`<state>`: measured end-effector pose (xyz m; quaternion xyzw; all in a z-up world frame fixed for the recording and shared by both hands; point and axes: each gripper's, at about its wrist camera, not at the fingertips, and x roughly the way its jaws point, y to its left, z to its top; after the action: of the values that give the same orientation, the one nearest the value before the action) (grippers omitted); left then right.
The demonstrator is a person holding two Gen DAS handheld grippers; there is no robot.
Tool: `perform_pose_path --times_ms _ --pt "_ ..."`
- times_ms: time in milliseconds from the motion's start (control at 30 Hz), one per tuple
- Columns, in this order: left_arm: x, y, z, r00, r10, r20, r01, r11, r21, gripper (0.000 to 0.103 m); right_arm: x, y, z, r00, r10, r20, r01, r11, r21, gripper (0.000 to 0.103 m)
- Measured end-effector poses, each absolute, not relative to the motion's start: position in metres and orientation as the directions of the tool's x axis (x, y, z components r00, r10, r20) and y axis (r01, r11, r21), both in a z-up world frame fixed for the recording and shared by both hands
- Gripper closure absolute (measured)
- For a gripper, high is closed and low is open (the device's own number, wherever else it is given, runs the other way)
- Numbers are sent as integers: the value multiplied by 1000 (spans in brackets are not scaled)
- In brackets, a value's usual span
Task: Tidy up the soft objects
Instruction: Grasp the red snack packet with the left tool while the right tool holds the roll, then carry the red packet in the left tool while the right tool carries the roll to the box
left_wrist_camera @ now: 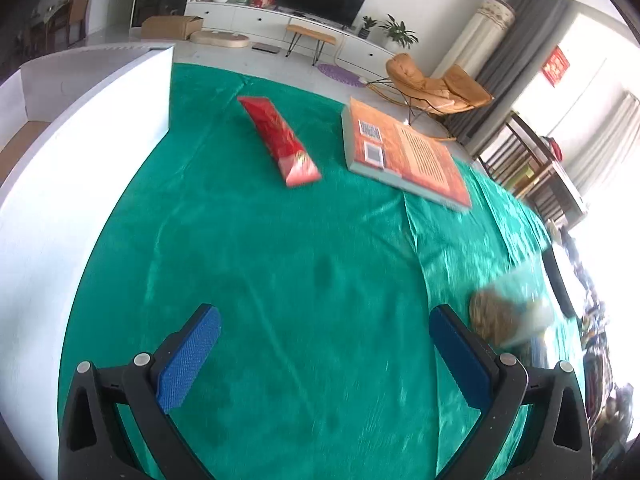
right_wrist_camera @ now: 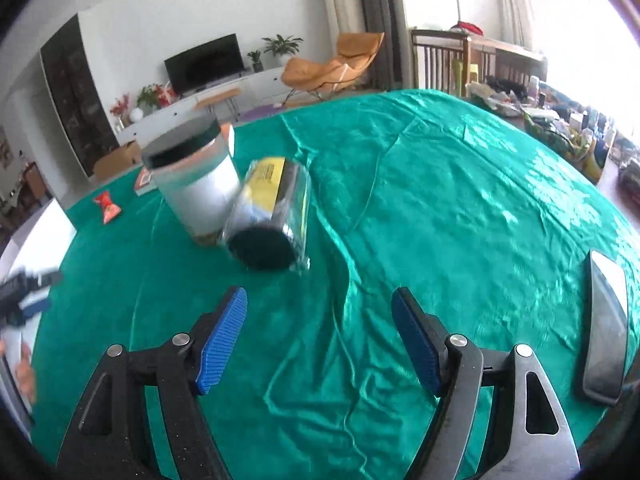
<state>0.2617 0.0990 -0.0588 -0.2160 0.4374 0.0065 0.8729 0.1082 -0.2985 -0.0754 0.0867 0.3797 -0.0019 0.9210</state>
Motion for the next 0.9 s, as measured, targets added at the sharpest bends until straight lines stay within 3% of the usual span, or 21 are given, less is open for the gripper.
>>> perform_pose_path --times_ms 167,267,467,500,533,567,633,900 --pt "362 115 -69 542 -7 -841 -239 957 -162 1 104 -285 -100 660 59 -749 16 995 93 25" --pt "395 117 -79 540 117 -833 -252 967 -28 1 100 -287 -106 662 55 -747 21 996 92 25" --pt "430 121 -110 506 141 -851 -305 952 -23 2 100 -291 -109 663 69 -746 33 992 120 25" --pt "432 119 -113 511 130 -850 -289 957 -28 6 100 -291 -109 663 67 -746 32 993 118 25" --pt "431 114 -113 525 148 -838 -271 963 0 18 100 -291 -109 663 67 -746 31 993 117 25" --pt "427 109 -110 560 130 -819 -227 974 -1 47 100 -291 -109 663 68 -745 31 992 119 25" --pt "419 96 -105 569 120 -814 -159 987 34 79 100 -292 -109 664 71 -744 33 992 125 25" --pt "354 37 -66 618 29 -786 89 990 107 80 100 -291 -108 666 78 -742 36 990 136 25"
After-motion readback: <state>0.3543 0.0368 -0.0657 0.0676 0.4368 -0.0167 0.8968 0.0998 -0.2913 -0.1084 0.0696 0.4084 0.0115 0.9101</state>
